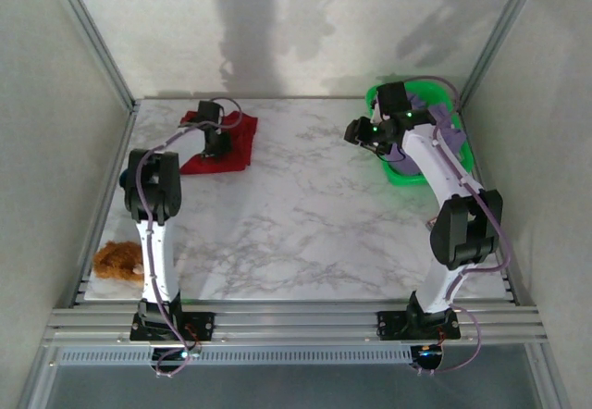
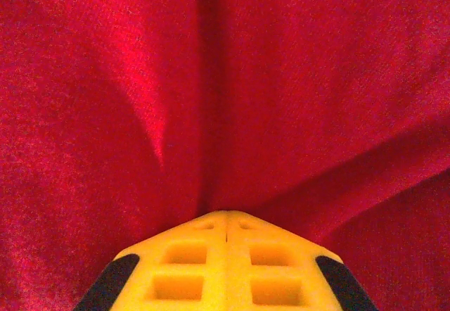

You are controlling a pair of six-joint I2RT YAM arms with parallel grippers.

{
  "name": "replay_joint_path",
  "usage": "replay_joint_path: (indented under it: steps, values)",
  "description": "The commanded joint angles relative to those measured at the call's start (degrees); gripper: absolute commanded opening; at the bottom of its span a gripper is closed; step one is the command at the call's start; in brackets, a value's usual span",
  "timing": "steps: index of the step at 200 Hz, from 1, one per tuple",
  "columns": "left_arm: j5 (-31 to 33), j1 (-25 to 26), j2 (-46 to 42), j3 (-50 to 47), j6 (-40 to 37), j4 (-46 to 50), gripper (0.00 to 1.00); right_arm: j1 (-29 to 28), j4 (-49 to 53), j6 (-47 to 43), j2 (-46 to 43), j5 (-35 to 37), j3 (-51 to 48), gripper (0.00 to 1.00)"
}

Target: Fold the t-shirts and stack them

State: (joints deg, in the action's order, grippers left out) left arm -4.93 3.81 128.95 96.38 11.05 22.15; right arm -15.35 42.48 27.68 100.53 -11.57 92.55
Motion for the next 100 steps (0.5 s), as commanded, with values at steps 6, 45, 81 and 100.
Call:
replay_joint_path:
  steps: [6, 45, 81, 100]
  values:
    - [2.58, -4.44, 3.68, 0.12, -5.71, 8.88, 0.0, 0.34, 1.55, -0.86, -2.44, 0.3, -0.07, 0.53]
    - [5.7, -7.63, 8.03, 5.83, -7.82, 11.94, 0.0, 0.4, 2.47, -1.08, -2.44, 0.03, 0.69, 0.54]
    - [5.07, -10.42, 9.93, 9.24, -8.73, 12.73, 0.0, 0.38, 4.06, -2.01, -2.56, 0.52, 1.65, 0.53]
    - [5.44, -11.3, 10.64, 10.1, -9.84, 12.78, 0.0, 0.37, 4.18, -1.93, -2.53, 0.39, 1.75, 0.53]
